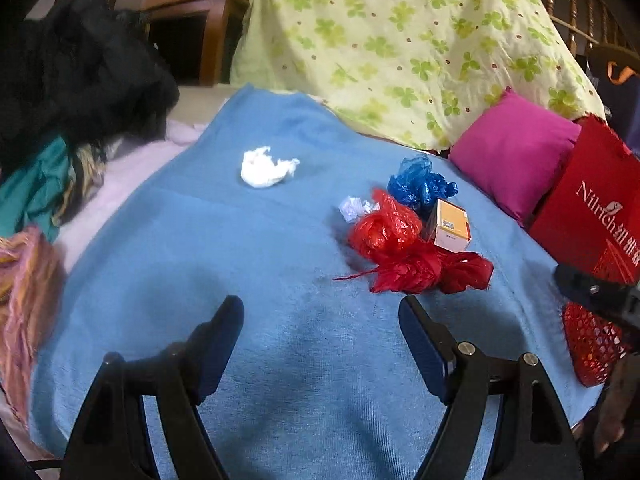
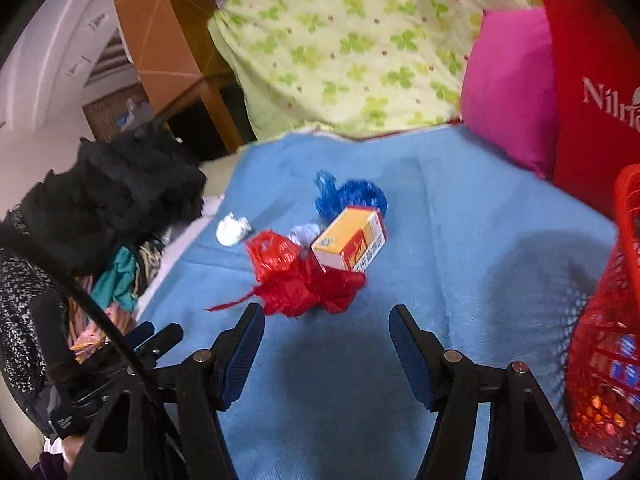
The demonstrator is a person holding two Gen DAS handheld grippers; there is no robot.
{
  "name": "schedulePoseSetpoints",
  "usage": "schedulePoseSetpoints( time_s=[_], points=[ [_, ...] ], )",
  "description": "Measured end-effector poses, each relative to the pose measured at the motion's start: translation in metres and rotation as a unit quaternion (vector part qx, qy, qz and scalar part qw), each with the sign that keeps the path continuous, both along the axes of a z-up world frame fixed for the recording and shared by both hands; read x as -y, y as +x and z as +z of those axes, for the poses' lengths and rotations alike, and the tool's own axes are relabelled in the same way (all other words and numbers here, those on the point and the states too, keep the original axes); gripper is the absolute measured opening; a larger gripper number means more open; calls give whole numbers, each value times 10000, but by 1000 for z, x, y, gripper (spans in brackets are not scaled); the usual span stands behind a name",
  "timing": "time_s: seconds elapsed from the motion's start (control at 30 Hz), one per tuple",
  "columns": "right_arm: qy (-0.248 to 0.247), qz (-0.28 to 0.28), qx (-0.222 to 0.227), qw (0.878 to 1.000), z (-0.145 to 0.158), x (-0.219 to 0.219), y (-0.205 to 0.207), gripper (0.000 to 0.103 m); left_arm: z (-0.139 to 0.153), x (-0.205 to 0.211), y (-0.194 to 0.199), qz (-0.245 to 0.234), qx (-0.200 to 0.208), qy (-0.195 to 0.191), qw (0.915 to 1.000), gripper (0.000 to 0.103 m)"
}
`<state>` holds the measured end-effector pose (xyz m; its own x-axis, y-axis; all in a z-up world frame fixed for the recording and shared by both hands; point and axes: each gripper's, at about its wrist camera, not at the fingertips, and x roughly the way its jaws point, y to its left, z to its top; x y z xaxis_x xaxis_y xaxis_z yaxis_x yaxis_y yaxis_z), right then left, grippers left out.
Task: Collect trash
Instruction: 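Grasp the orange-yellow box with the right tool while the left tool grasps the red bag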
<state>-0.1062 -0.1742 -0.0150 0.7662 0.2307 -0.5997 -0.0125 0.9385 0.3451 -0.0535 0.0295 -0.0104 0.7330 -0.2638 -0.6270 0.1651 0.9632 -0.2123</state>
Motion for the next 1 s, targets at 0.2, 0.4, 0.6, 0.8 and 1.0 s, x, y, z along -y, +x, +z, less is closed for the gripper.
schedulePoseSetpoints(
  time_s=[0.2,0.4,0.6,0.8,1.0],
  points=[
    [220,-136,-415,9988,-19,3,25,69,-4,5,12,-83,-120,-75,9999,80],
    [739,-384,-691,9941,-29,21,44,69,-3,22,27,-321,-76,-57,9994,80],
    [1057,-530,-736,9903,-28,28,87,69,0,30,41,-318,26,139,9994,80],
    [752,-728,-965,9898,-36,10,140,69,-4,16,53,-151,-48,168,9997,80],
    [143,-1205,-1395,9828,-51,-14,181,69,-10,4,61,-6,-231,83,9997,80]
  ],
)
